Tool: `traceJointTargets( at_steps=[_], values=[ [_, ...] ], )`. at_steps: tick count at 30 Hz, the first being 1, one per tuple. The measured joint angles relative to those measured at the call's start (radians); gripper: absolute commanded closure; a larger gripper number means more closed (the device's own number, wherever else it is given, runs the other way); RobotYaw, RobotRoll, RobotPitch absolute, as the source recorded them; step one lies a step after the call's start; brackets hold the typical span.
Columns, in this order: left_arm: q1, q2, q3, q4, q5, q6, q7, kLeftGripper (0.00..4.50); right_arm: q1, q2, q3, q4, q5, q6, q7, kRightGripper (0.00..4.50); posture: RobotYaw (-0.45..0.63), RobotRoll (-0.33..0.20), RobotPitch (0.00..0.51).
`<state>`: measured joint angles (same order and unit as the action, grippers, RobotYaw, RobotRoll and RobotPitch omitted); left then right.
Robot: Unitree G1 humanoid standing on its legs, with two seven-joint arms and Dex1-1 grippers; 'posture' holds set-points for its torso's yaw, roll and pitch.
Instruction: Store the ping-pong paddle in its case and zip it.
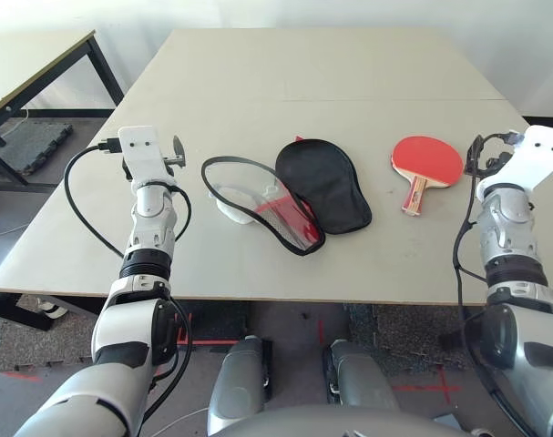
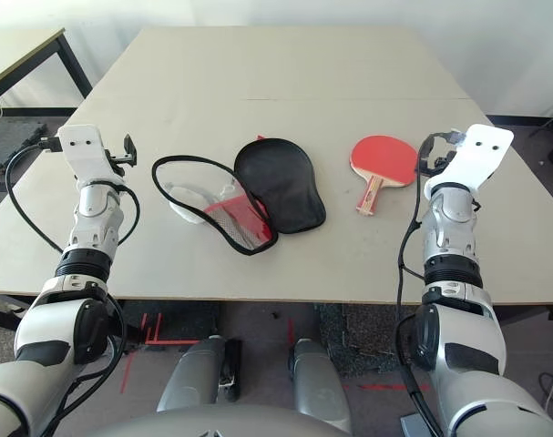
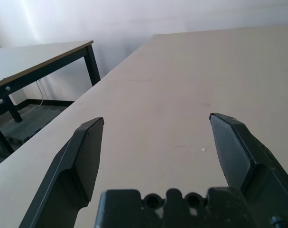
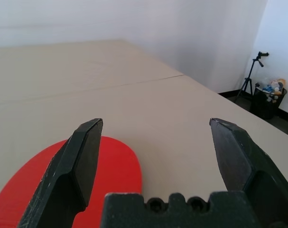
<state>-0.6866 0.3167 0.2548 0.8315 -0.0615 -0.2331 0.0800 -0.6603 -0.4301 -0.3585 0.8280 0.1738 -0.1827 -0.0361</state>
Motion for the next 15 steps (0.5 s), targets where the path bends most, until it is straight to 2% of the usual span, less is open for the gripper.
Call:
traceJointTargets(
  at_steps=[5, 9, 12, 15],
  values=[
    [0.0, 0.001, 0.001, 0.004, -0.006, 0.002, -0.004, 0.0, -0.025, 0.002, 0.004, 0.005, 0.0, 0.02, 0.001, 0.03, 0.04, 0.0, 0.051],
    [-0.006, 0.008, 0.001, 0.001, -0.015, 0.014, -0.03, 0.0, -0.03, 0.005, 0.008, -0.037, 0.0, 0.114, -0.015, 0.03, 0.04, 0.0, 0.054],
    [-0.009, 0.021, -0.005, -0.032, -0.016, 0.037, -0.08, 0.0, -0.03, 0.012, 0.009, -0.134, 0.012, 0.261, -0.045, 0.03, 0.04, 0.0, 0.057],
    [-0.023, 0.046, -0.037, -0.1, -0.018, 0.076, -0.178, 0.0, -0.033, 0.024, 0.007, -0.304, 0.036, 0.528, -0.094, 0.03, 0.04, 0.0, 0.055]
  ],
)
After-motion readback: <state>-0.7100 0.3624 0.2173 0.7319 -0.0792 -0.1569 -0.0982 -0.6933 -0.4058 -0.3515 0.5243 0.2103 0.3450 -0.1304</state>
